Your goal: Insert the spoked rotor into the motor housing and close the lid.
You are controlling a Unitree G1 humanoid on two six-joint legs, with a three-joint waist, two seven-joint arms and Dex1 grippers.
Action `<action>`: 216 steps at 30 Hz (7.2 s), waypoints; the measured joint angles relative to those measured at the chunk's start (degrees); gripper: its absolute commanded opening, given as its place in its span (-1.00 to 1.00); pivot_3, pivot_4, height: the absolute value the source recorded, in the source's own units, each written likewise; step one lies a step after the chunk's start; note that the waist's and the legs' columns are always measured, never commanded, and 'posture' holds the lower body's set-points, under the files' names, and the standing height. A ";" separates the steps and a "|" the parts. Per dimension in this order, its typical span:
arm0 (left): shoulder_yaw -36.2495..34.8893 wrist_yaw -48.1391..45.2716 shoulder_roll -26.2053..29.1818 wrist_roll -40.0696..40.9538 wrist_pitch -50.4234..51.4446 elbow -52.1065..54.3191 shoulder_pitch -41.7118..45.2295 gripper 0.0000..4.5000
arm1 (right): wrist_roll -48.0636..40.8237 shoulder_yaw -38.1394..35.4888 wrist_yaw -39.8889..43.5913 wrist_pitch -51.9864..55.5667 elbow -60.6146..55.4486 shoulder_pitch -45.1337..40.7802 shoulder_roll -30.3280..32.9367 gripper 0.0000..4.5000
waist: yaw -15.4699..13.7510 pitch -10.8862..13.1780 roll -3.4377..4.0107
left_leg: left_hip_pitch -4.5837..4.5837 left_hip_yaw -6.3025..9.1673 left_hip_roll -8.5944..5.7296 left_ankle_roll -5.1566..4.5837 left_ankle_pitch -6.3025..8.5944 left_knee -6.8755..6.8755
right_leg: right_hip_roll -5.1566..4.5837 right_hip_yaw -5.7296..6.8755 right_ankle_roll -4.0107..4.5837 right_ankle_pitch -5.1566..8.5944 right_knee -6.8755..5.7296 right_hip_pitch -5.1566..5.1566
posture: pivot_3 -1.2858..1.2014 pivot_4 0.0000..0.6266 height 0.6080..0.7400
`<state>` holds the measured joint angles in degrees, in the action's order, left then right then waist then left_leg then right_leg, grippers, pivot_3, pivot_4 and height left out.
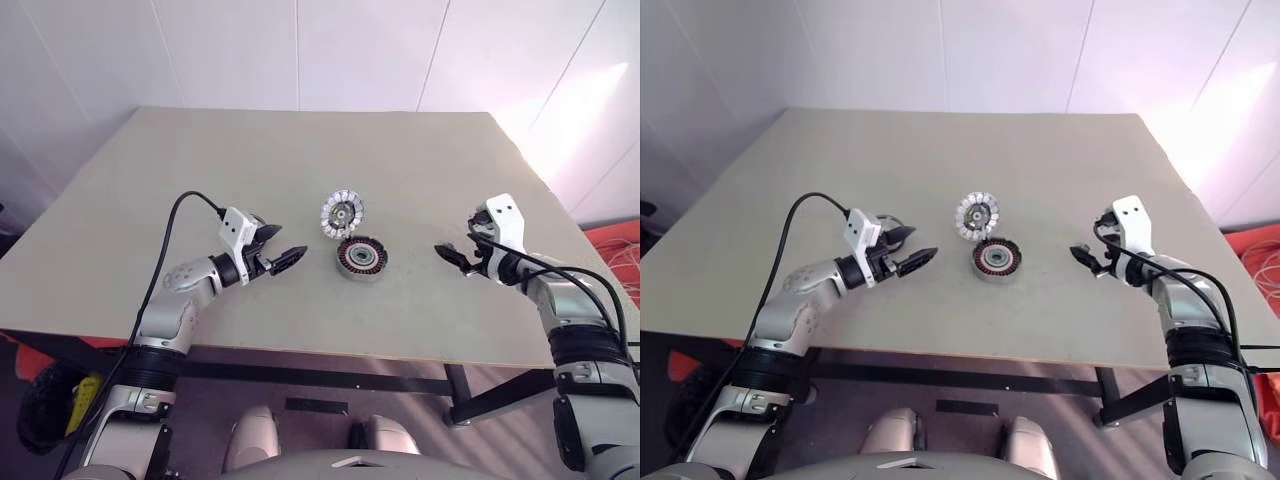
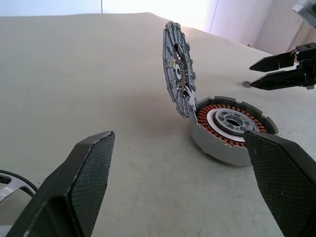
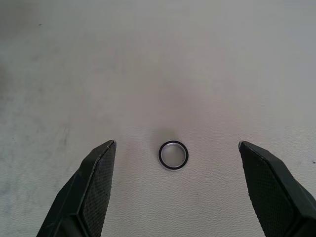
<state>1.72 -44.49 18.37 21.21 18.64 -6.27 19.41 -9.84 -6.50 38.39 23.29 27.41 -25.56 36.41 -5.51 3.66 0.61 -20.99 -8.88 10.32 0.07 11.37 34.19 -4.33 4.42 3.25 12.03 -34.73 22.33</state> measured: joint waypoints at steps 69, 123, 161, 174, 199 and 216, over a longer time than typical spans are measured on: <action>-1.40 4.76 0.48 -2.32 1.89 -0.06 1.02 1.00 | -4.68 13.72 5.96 6.09 -17.09 1.02 -12.97 -0.73 | -0.02 0.00 0.01 | 0.06 0.01 0.04 0.08 -0.03 -0.06 | 0.01 -0.01 -0.29 0.21 0.00 -0.04 | 0.03 -1.00 1.00; -1.39 5.80 0.38 -3.62 -0.12 -0.21 1.01 1.00 | 0.14 14.49 7.90 3.71 -17.18 0.66 -10.85 0.74 | -0.02 0.00 0.01 | 0.05 0.02 0.04 0.09 -0.04 -0.05 | 0.01 -0.01 -0.24 0.18 -0.02 -0.03 | 0.03 -1.00 1.00; -1.36 5.79 0.37 -4.35 -1.16 -1.39 1.02 1.00 | -1.49 11.86 7.47 3.98 -18.13 -0.66 -10.51 -0.92 | 0.00 0.00 0.01 | 0.00 0.02 0.04 0.09 -0.04 -0.06 | 0.01 -0.01 0.01 0.03 -0.02 0.02 | 0.03 -1.00 1.00; -1.36 5.81 0.36 -4.65 -1.44 -1.95 1.07 1.00 | 0.40 12.53 6.38 1.90 -14.61 -1.66 -11.17 -0.99 | 0.02 0.00 0.01 | 0.00 0.02 0.04 0.09 -0.04 -0.06 | 0.01 -0.01 0.01 0.03 -0.02 0.02 | 0.03 -1.00 1.00; -1.39 5.79 0.34 -4.84 -2.70 -2.53 1.90 1.00 | 0.71 12.71 6.55 1.19 -16.02 -0.87 -10.83 -0.99 | 0.00 0.00 0.01 | -0.01 0.02 0.04 0.09 -0.04 -0.06 | 0.01 -0.01 0.05 0.01 -0.02 0.03 | 0.03 -1.00 1.00; -1.40 5.78 0.46 -4.86 -3.24 -3.34 2.32 1.00 | 0.89 12.68 6.21 -1.91 -12.56 -0.43 -11.36 -0.99 | 0.01 0.00 0.01 | -0.01 0.02 0.04 0.09 -0.04 -0.06 | 0.01 -0.01 0.05 0.01 -0.02 0.02 | 0.03 -1.00 1.00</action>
<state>0.32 -38.71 18.83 16.35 15.39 -9.62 21.73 -8.95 6.18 44.60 21.38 14.85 -25.99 25.04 -5.49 3.66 0.62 -21.00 -8.86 10.36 0.16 11.33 34.13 -4.31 4.42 3.30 12.04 -34.75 22.35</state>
